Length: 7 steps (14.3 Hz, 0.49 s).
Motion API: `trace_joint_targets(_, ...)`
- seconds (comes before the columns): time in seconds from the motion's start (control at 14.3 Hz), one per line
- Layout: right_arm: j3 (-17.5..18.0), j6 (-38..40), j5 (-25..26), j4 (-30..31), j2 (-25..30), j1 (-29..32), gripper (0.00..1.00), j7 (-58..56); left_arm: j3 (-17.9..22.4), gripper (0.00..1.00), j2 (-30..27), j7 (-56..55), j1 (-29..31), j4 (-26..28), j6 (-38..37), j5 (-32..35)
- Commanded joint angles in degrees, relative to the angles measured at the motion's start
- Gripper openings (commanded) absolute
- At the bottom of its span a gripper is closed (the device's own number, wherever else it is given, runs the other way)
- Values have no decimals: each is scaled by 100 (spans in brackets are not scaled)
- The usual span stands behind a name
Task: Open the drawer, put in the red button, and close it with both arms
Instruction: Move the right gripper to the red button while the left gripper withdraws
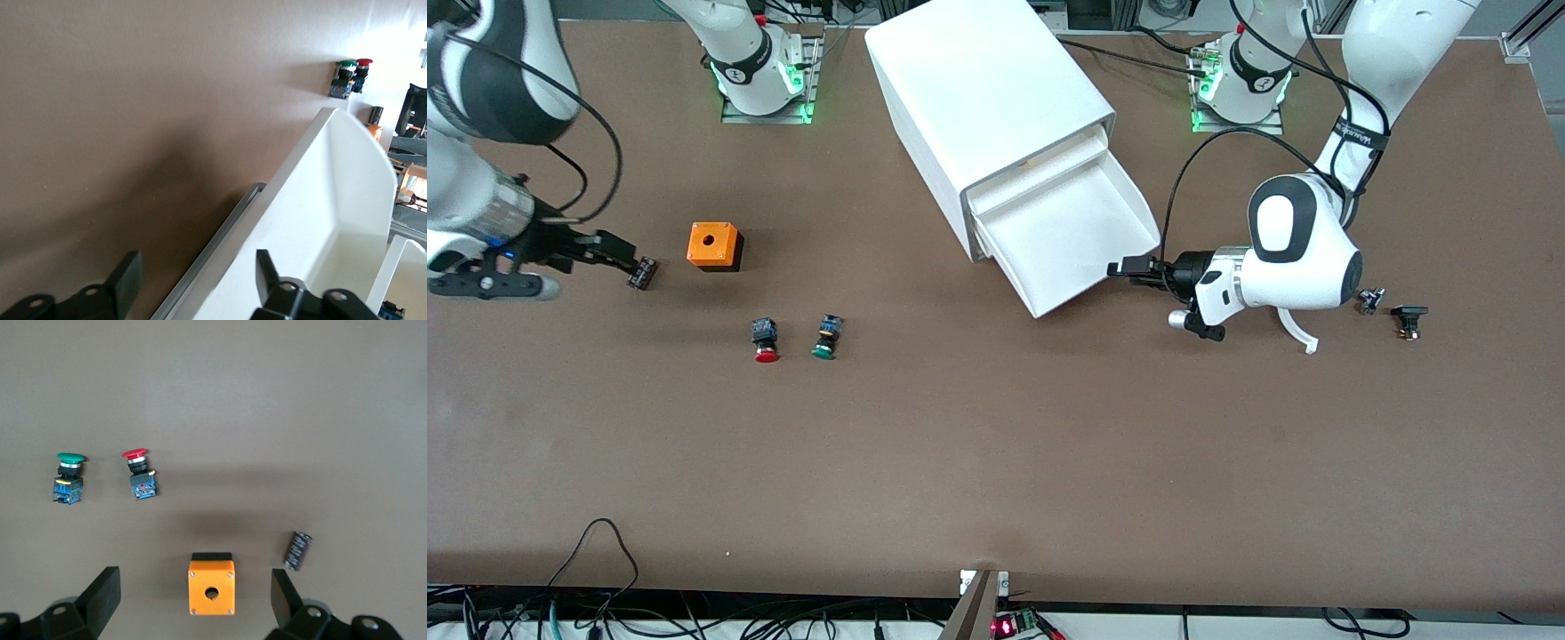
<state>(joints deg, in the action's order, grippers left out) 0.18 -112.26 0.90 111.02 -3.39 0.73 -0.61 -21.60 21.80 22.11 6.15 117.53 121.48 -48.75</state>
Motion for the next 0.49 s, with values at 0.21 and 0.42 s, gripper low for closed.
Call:
trace_joint_targets(0.21,491,-902,6,429,-556,6,100,114,130,100,-835,-85,888,-37,217,-53)
trace_joint_targets(0.42,658,-1226,15,429,-987,6,100,105,156,100,-1422,-111,949,-72,166,93)
